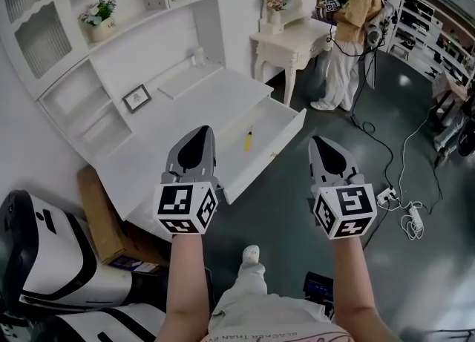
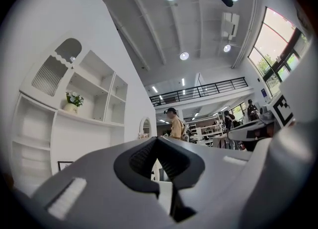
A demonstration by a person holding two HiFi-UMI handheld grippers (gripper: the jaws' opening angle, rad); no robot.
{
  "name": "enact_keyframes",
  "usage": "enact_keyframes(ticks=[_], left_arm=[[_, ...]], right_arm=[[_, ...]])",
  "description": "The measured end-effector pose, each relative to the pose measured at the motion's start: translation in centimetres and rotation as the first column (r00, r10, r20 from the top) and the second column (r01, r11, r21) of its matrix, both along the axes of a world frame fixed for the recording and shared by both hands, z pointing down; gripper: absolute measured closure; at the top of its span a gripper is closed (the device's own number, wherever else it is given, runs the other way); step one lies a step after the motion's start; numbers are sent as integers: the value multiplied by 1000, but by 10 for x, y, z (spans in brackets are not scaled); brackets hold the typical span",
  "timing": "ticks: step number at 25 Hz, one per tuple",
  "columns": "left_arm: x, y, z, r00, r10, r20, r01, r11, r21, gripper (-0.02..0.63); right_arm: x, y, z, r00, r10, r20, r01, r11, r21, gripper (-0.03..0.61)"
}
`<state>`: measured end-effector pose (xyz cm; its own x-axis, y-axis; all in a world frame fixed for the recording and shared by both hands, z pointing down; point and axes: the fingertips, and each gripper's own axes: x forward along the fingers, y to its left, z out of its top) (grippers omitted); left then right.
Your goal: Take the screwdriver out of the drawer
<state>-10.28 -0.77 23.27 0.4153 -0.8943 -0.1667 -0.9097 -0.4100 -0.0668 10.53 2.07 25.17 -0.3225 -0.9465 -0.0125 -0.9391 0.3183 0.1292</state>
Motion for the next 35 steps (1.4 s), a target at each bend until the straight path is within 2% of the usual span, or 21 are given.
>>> enact_keyframes(ticks=[5, 10, 14, 22, 25, 27, 31, 35], left_arm=[[-6, -65, -2, 999, 19, -37, -19, 1000, 3, 608], [-8, -125, 3, 991, 115, -72, -116, 993, -19, 607], [-10, -170, 14, 986, 151, -75, -155, 986, -61, 607], [6, -215, 38, 973, 228, -17, -229, 969, -91, 607], [12, -228, 48, 968, 248, -41, -251, 962, -110, 607], [16, -236, 54, 966, 252, -64, -258, 956, -135, 609], [24, -252, 66, 975, 219, -22, -220, 961, -168, 607], [27, -269, 75, 982, 189, -22, -190, 961, -201, 607]], right_arm=[[1, -57, -1, 999, 33, -14, -33, 999, -14, 572], [-4, -117, -1, 998, 66, -16, -66, 998, -21, 572], [-12, -155, 7, 996, 81, -23, -82, 996, -35, 571], [-10, -197, 24, 993, 114, -18, -115, 992, -60, 572], [-7, -206, 31, 993, 116, -16, -117, 991, -68, 572], [-2, -212, 37, 993, 121, -17, -122, 989, -83, 571], [10, -225, 46, 991, 130, -30, -132, 985, -114, 572], [16, -241, 49, 991, 128, -25, -130, 984, -125, 571]])
